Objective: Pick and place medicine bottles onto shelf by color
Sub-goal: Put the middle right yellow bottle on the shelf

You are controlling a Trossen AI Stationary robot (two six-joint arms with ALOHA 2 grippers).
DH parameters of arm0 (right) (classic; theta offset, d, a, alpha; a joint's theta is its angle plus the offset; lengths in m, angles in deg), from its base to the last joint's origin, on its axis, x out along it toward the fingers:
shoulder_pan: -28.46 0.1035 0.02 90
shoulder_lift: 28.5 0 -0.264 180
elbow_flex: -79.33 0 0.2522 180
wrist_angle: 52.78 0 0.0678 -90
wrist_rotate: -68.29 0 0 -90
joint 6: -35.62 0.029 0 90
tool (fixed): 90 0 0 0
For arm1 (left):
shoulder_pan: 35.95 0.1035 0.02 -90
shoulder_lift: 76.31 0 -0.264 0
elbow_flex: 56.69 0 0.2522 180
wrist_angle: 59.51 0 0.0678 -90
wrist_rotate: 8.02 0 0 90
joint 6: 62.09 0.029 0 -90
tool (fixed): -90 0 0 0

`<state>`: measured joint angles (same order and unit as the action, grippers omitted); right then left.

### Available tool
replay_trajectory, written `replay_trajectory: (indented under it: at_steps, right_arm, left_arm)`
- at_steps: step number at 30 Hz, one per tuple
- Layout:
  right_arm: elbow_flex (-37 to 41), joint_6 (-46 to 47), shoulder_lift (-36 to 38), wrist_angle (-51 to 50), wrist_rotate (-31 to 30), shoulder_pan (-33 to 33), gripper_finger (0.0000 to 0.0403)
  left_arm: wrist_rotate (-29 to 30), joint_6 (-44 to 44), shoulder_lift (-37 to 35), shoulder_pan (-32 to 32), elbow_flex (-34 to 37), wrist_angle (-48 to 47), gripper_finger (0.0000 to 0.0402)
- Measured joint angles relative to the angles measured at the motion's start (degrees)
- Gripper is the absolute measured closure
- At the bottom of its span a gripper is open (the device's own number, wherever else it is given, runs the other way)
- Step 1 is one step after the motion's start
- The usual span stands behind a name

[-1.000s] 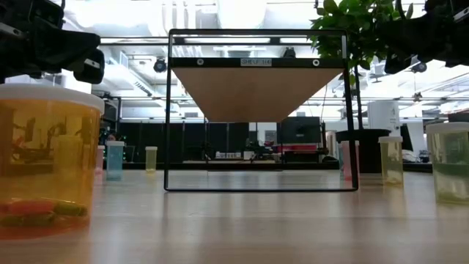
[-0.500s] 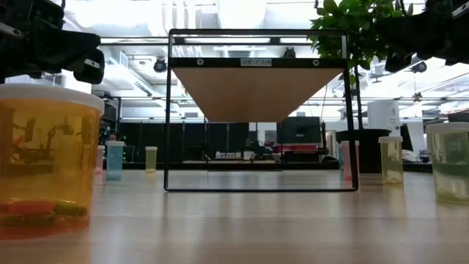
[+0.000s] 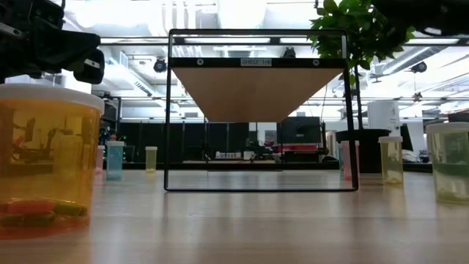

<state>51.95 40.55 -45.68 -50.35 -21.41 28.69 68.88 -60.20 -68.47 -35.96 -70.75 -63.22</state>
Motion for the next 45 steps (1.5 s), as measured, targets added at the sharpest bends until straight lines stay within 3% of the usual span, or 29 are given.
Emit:
replay_trajectory:
  at_steps: [2, 5, 9, 15, 18, 25, 31, 40, 45]
  right_arm:
    - [-1.8, 2.8, -3.6, -0.1, -5.6, 0.0, 0.038]
    - [-5.9, 14.9, -10.2, -4.0, -16.2, 0.0, 0.038]
    - [-12.0, 25.1, -16.6, -9.2, -20.5, 0.0, 0.038]
    - [-20.4, 19.3, -22.9, -15.2, -15.3, 0.4, 0.038]
    - [-23.4, 17.6, -23.9, -18.0, -15.3, 1.2, 0.038]
    - [-28.1, 14.5, -23.3, -25.4, -15.3, 4.3, 0.038]
    - [-33.8, 19.1, -22.9, -43.8, -13.4, 7.9, 0.038]
    - [-44.8, 38.8, -25.8, -81.8, -4.4, 11.9, 0.038]
    - [-44.3, 41.0, -26.0, -87.6, 0.4, 14.7, 0.038]
  left_arm:
    - [0.0, 0.0, 0.0, 0.0, 0.0, 0.0, 0.0402]
    - [0.0, 0.0, 0.0, 0.0, 0.0, 0.0, 0.0402]
    - [3.9, 1.4, 0.0, 0.0, 0.0, 5.2, 0.0402]
    - [5.2, -11.1, -0.1, 0.0, 0.0, 25.2, 0.0402]
    - [6.5, -11.9, -0.1, 0.0, 0.0, 36.9, 0.0402]
    - [6.5, -12.0, -0.1, 0.0, 0.0, 52.9, 0.0402]
    - [6.5, -12.0, -0.2, 0.0, 0.0, 58.0, 0.0402]
    - [6.5, -12.1, 0.2, 0.0, -2.7, 60.8, 0.0402]
    - [6.5, -11.9, 0.5, 0.0, -3.7, 60.4, 0.0402]
